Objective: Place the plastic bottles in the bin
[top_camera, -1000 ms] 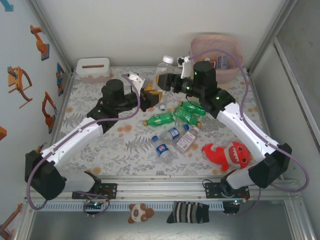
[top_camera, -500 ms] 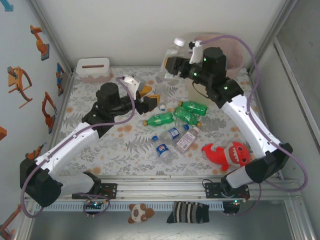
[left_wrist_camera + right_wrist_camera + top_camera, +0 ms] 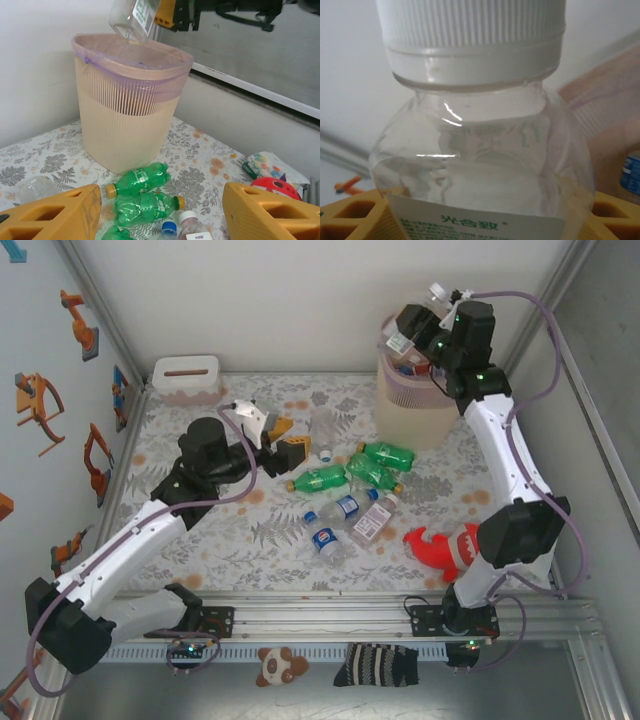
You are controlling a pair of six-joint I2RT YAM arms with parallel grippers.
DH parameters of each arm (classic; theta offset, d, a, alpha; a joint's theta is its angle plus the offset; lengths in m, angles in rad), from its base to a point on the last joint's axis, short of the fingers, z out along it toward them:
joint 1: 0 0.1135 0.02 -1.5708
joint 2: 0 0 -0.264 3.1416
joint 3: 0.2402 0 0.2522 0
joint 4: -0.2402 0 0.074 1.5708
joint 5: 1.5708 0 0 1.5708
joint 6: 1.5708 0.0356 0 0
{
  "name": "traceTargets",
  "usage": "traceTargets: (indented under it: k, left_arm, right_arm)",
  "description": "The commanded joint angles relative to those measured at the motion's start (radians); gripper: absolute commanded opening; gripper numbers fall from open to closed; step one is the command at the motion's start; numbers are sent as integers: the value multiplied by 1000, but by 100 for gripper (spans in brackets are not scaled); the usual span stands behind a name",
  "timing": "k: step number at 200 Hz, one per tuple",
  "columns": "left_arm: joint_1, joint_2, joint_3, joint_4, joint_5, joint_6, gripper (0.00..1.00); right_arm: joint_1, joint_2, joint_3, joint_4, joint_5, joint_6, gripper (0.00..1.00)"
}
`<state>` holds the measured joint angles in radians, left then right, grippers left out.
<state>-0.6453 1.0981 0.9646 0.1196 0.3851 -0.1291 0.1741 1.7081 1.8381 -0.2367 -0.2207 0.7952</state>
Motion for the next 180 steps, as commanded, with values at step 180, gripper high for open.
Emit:
traceTargets:
  k: [180]
  left_arm:
    - [14,-41,-44,-24,-40,-4,64]
  right_arm:
    - [-56,362,302,-165,149,707,86]
